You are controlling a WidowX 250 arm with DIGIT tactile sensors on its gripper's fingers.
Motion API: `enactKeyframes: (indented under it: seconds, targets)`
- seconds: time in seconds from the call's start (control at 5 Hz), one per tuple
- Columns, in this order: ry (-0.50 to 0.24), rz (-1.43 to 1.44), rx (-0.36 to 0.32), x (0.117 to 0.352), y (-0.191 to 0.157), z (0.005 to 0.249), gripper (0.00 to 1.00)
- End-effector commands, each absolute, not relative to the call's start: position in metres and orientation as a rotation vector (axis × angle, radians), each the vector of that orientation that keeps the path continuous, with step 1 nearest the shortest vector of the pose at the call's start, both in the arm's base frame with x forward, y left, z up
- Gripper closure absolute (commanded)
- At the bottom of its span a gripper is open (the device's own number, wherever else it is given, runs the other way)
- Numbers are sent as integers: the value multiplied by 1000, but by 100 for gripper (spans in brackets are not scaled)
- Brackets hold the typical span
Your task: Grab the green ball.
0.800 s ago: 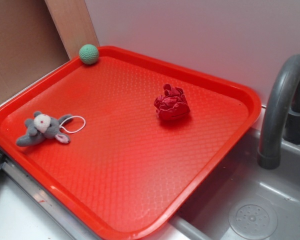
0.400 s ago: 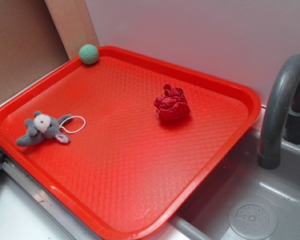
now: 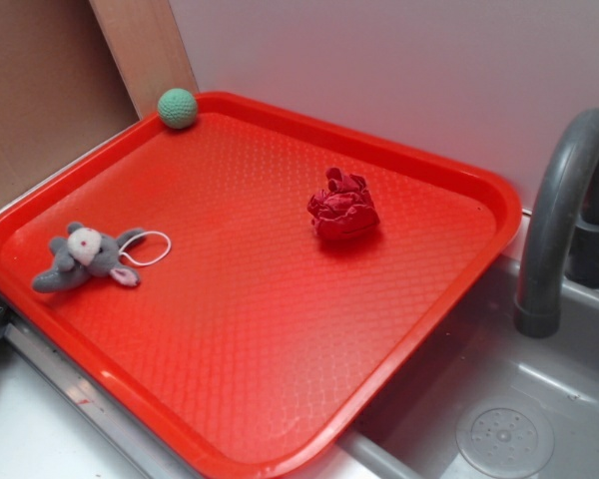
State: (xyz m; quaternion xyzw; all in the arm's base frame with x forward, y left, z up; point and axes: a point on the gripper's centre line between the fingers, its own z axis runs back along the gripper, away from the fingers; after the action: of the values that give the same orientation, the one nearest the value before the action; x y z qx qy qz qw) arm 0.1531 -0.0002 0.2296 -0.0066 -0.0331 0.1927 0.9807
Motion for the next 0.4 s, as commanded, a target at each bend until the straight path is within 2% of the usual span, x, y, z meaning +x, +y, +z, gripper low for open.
enactKeyframes:
  seconds: [0.0,0.2]
  targets:
    - [-284,897,-54,198,66,211,0]
    - [-349,1148,-87,208,86,179,0]
